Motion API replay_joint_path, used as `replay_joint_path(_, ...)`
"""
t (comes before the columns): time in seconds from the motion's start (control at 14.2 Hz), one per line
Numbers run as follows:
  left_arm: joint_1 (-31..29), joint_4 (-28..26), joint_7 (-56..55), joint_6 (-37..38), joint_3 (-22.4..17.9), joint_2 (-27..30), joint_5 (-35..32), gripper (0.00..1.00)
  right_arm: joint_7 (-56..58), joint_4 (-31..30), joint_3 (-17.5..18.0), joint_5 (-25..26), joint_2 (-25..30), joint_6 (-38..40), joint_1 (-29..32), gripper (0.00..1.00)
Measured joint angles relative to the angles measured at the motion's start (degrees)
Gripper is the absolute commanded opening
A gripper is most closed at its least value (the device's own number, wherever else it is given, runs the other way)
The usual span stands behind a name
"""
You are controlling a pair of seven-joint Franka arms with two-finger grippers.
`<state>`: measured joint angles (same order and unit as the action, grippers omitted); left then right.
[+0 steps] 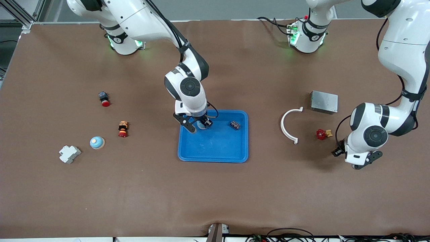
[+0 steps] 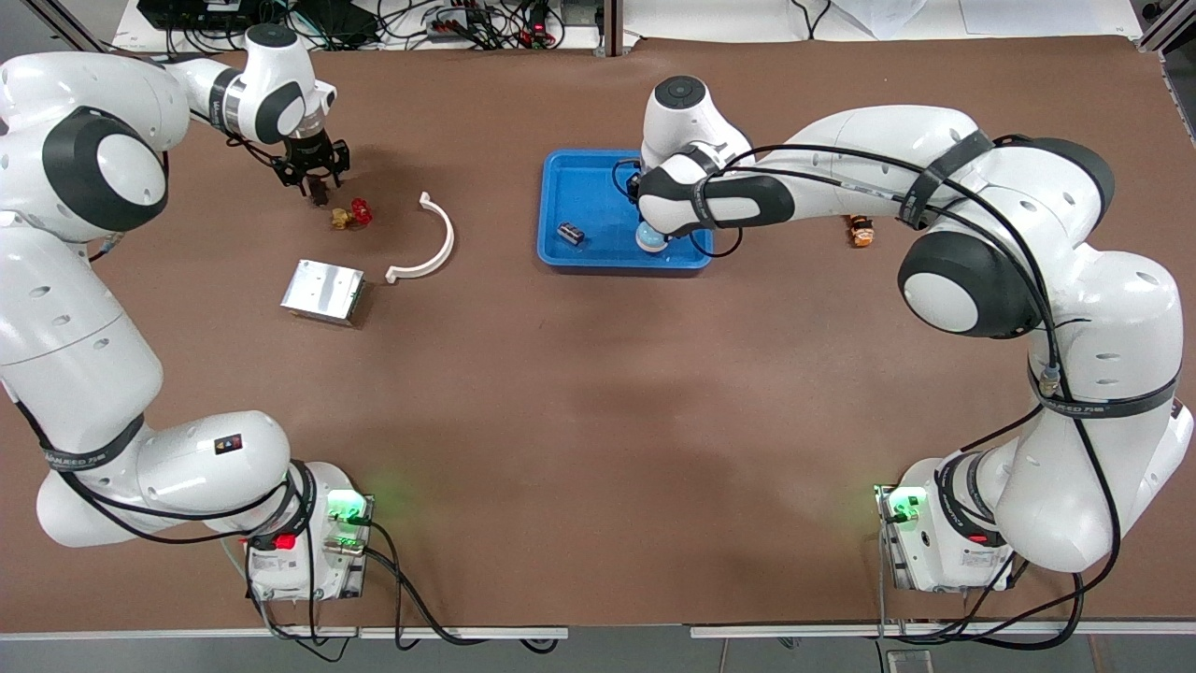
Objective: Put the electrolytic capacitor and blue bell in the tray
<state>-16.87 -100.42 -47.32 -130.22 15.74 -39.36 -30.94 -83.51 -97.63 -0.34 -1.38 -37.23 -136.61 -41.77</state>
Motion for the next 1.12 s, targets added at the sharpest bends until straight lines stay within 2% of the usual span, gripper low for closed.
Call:
replay_joint_path(0.56, 0.0, -0.1, 0.1, 1.8, 1.2, 1.6, -0.4, 0.0, -1.3, 0.2, 0.0, 0.0, -1.0, -0.9, 0.0, 0.0)
replay_joint_path(0.84, 0.0, -0.1, 0.1, 6.9, 5.1, 5.4, -0.2, 0.0, -1.5, 0.2, 0.0, 0.0, -1.3, -2.0, 0.0, 0.0)
replay_joint_path(1.05, 0.2, 0.0, -0.4, 11.1, 9.8, 8.0, 3.4, 0.0, -1.5, 0.5, 0.0, 0.0, -2.1, -2.3, 0.0, 0.0)
replay_joint_path(1.12, 0.2, -0.1, -1.4, 11.7, 11.4, 8.3, 4.5, 0.0, -1.5, 0.5, 0.0, 0.0, -2.1, -2.2, 0.0, 0.86)
